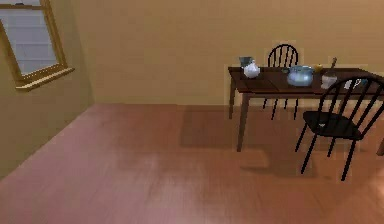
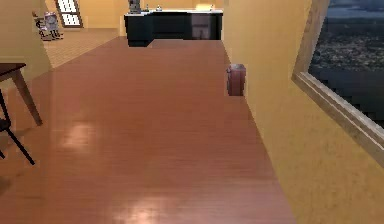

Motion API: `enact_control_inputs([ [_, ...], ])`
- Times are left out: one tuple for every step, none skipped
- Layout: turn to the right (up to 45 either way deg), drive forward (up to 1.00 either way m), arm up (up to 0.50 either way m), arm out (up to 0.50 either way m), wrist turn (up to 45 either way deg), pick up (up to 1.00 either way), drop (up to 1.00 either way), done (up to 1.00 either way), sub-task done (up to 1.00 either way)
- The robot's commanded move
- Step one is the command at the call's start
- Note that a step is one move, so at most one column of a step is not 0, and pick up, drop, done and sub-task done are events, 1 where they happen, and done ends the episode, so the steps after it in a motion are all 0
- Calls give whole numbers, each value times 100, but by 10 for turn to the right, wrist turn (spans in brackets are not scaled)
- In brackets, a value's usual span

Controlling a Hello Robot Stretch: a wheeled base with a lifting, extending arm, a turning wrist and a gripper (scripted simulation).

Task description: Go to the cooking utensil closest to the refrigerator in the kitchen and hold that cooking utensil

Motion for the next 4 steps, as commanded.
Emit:
enact_control_inputs([
  [120, 0, 0, 0, 0, 0, 0, 0, 0],
  [30, 0, 0, 0, 0, 0, 0, 0, 0],
  [0, 100, 0, 0, 0, 0, 0, 0, 0],
  [0, 40, 0, 0, 0, 0, 0, 0, 0],
])
